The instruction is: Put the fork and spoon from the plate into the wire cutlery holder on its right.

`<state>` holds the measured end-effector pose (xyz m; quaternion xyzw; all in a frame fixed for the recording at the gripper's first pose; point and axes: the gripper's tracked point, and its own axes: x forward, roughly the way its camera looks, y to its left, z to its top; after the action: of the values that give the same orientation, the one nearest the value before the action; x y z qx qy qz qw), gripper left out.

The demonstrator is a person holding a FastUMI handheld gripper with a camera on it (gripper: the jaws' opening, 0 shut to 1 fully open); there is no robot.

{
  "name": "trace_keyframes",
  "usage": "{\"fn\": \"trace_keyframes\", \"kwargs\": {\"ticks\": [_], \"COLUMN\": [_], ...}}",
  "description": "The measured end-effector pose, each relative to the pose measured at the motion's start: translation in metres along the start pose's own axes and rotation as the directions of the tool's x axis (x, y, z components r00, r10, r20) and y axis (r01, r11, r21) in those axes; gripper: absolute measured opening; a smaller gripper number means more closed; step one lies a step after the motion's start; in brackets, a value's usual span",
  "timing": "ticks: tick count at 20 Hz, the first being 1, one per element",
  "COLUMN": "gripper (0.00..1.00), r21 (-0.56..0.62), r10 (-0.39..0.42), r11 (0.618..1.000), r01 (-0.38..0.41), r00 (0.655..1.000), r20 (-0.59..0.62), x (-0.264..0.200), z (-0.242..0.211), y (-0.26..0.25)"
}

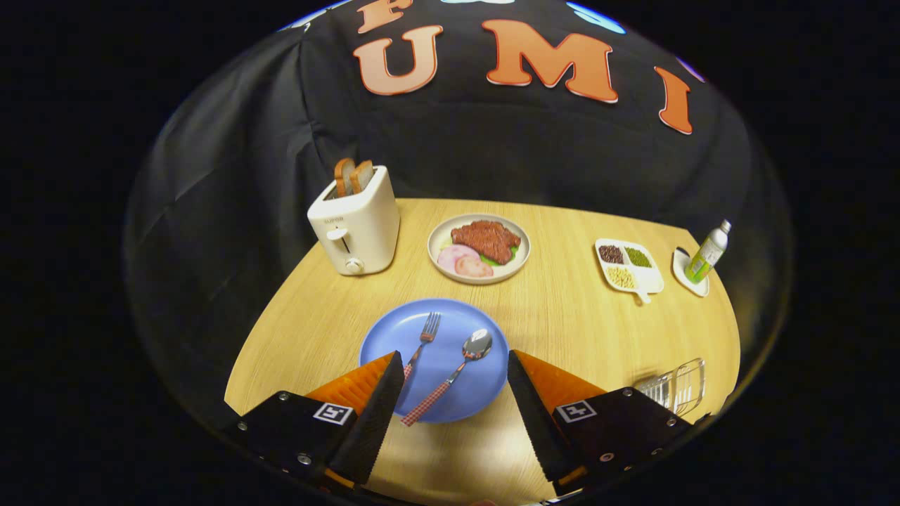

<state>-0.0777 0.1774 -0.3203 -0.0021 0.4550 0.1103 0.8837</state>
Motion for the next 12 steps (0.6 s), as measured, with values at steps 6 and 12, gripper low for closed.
{"fn": "trace_keyframes", "kwargs": {"ticks": [6,12], "gripper": [0.75,0.50], "r21": [0.056,0.078], "r10": [-0.039,-0.073], "r11": [0.997,0.993], "r01": [0.048,0.091], "r00": [0.988,0.975], "r20": [-0.152,-0.212], "x": [0.037,0.059], "z": [-0.053,-0.078], "y": [0.015,0.012]}}
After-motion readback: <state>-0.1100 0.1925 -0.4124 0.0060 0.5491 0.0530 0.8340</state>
